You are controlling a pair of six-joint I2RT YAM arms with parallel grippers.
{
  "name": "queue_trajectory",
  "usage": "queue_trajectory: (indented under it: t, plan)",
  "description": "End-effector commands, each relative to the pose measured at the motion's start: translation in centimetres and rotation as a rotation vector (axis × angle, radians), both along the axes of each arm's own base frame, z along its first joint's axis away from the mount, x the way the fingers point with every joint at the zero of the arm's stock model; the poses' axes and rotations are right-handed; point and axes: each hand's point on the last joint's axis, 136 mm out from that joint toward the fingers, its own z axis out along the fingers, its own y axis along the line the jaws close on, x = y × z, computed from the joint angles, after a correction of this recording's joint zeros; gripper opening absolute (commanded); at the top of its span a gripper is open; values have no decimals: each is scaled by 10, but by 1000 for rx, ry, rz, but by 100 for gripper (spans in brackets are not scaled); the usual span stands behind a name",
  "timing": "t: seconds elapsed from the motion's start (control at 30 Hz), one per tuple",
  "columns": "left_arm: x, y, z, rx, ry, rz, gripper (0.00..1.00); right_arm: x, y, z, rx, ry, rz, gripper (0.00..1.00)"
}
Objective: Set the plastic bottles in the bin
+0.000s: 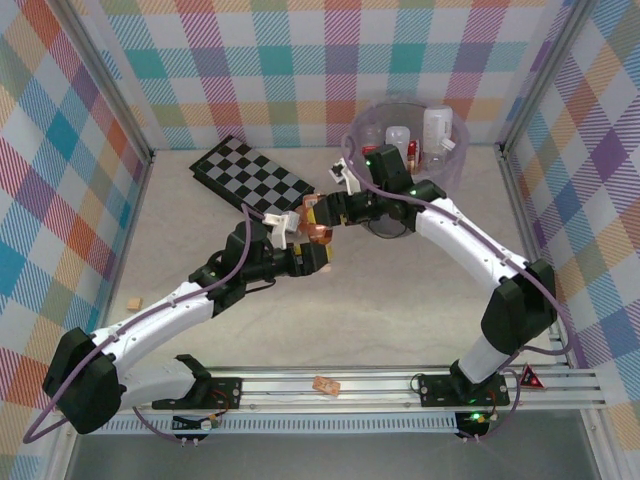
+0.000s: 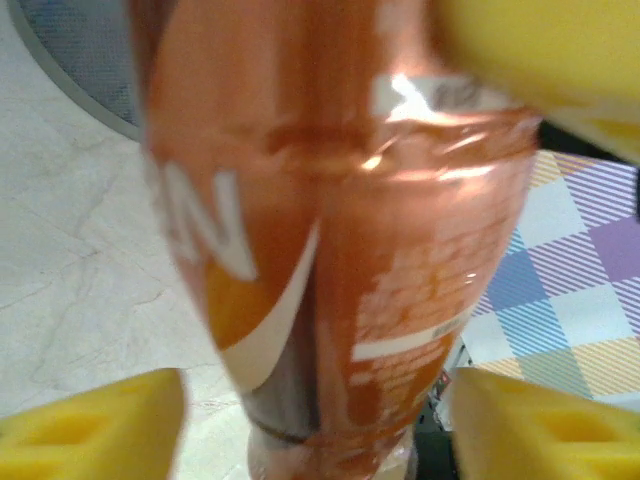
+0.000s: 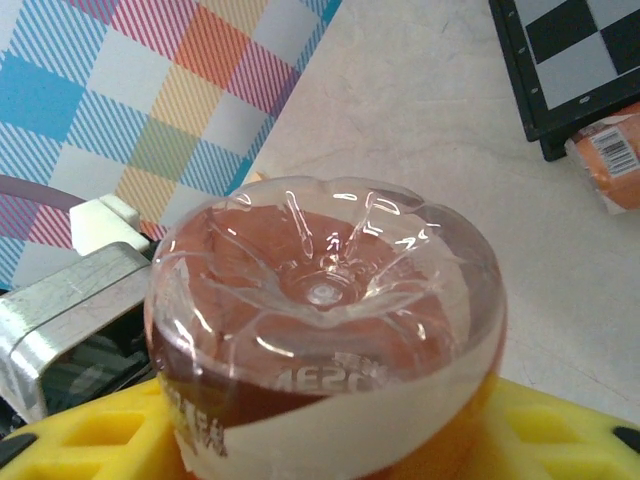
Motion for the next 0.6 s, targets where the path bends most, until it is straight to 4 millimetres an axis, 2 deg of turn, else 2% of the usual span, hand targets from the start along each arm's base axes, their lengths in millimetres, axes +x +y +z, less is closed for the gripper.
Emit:
queue_trajectory:
  t: [0.0,0.1,0.23,0.43,0.57]
  plan:
    - [3,11,17,12,-46,60,93,7,-7,19,-54,-91,-16,55]
    - [2,23,18,25,-57,108,97,15,-22,34,-93,-148,-59,54]
    - [-1,33,10,54,-47,143,98,29,-51,66,-128,-244,-137,51]
    - [0,36,-2,84,-16,157,98,48,-114,117,-151,-363,-297,49]
    - [0,35,-5,92,-8,154,97,64,-158,135,-202,-416,-423,48]
